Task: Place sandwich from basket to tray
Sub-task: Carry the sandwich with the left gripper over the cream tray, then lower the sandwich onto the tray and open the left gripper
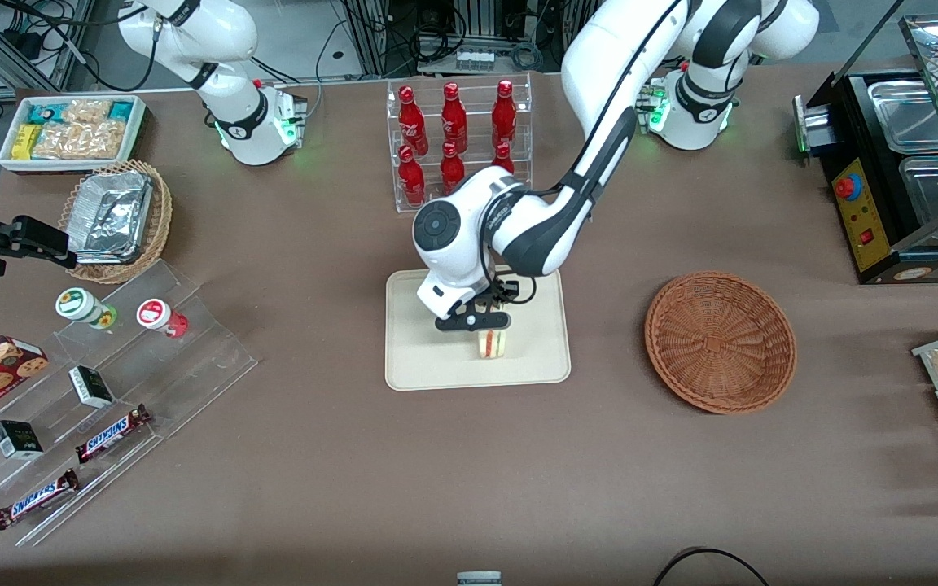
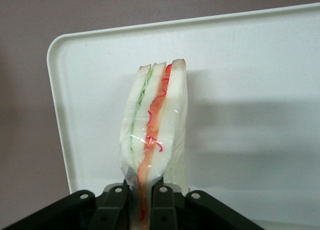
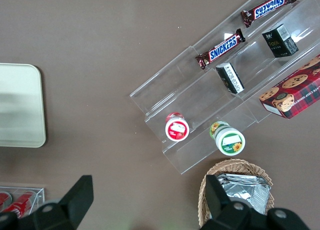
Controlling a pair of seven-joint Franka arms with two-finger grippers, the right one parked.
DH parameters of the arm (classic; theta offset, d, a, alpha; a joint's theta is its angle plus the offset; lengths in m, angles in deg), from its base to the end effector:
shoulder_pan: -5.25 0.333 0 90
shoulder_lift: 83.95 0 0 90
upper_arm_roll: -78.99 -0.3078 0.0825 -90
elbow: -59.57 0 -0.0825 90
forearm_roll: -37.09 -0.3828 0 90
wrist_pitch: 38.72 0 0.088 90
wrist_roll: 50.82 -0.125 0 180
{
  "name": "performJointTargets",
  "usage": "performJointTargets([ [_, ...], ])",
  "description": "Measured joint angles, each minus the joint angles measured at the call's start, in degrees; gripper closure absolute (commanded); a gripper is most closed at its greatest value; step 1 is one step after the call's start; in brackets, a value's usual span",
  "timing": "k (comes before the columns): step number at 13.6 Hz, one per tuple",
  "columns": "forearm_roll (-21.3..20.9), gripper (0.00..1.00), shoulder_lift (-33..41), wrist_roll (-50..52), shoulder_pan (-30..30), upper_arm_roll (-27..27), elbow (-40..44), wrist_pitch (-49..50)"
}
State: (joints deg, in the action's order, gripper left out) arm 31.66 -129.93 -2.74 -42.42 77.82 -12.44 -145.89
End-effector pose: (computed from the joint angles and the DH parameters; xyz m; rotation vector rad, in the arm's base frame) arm 0.4988 -0.5174 0.2421 -2.9322 0.0203 0.0770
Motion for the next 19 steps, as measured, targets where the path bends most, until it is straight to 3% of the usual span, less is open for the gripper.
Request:
performJointTargets([
  [19,-0.02,1.00,-5.55,0.00,-0.95,0.59,5.58,-0.11],
])
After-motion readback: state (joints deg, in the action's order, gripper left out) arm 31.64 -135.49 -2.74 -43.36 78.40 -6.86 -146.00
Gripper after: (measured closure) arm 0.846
